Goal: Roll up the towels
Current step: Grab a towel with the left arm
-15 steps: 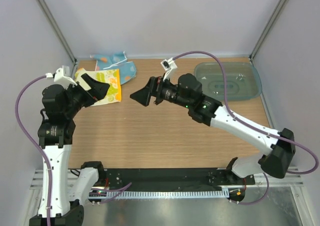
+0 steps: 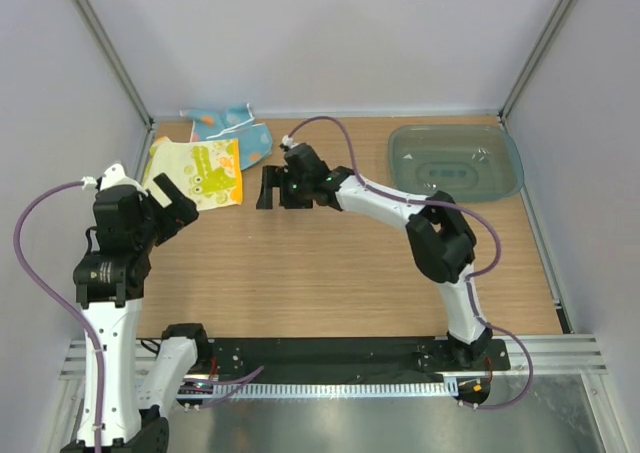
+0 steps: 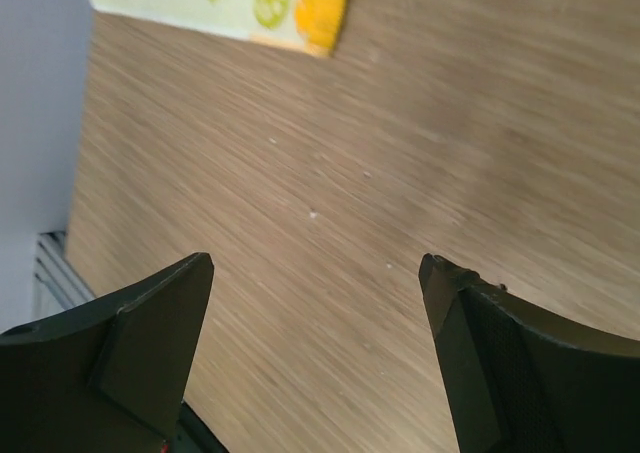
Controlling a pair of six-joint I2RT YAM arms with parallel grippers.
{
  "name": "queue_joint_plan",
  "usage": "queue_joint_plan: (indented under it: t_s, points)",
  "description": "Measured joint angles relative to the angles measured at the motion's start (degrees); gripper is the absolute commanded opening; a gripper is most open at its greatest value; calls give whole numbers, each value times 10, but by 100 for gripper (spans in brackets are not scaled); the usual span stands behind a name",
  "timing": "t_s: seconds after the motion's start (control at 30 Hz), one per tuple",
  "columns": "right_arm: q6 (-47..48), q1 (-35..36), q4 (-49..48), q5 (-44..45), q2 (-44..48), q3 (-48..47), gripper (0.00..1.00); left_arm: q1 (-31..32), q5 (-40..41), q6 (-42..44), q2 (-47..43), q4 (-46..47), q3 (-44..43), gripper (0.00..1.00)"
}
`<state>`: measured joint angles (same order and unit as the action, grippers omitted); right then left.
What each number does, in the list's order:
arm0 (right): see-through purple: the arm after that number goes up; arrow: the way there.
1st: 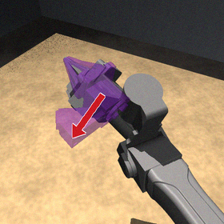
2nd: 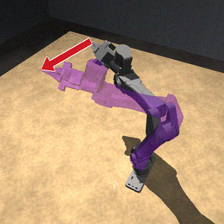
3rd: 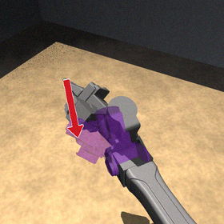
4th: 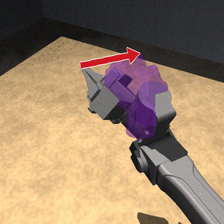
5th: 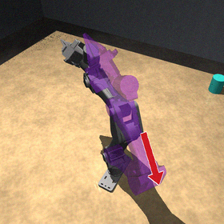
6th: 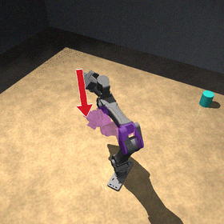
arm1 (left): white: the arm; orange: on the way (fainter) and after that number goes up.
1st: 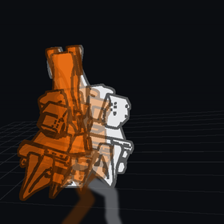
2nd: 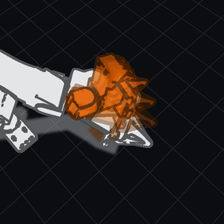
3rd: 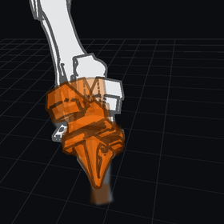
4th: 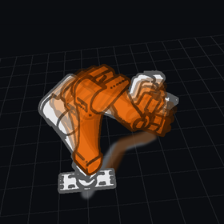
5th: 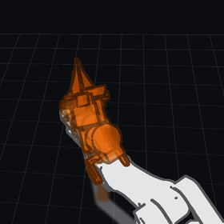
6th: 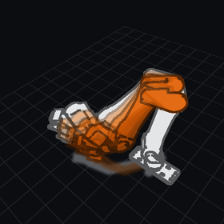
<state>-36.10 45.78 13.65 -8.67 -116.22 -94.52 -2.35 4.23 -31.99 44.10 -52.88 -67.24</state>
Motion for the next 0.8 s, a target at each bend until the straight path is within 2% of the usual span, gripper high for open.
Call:
queue_joint_plan:
  t_s: [0.13, 0.27, 0.4, 0.5, 0.57, 0.63, 0.67, 0.8]
  points:
    - [-2, 17, 36, -3, -85, -50, 86, 0, 20, 13, -27, -33, 17, 100]
    - [-13, 25, 28, -6, -144, -113, 86, 0, 33, 20, -69, -37, 73, 100]
    - [-20, 28, 23, -5, -185, -175, 85, 0, 32, 19, -48, -30, 95, 100]
    - [-17, 28, 31, 8, -222, -248, 85, 0, 33, 12, 5, -13, 97, 100]
    - [-16, 27, 33, 26, -221, -252, 86, 0, 31, 7, 44, 6, 97, 98]
    - [-14, 26, 34, 61, -201, -224, 89, 0, 25, 3, 107, 20, 90, 95]
    - [-11, 24, 40, 82, -185, -198, 90, 0, 22, -1, 140, 29, 81, 88]
    - [1, 17, 94, 183, -77, -75, 91, 18, 36, -9, 294, 62, 34, 86]
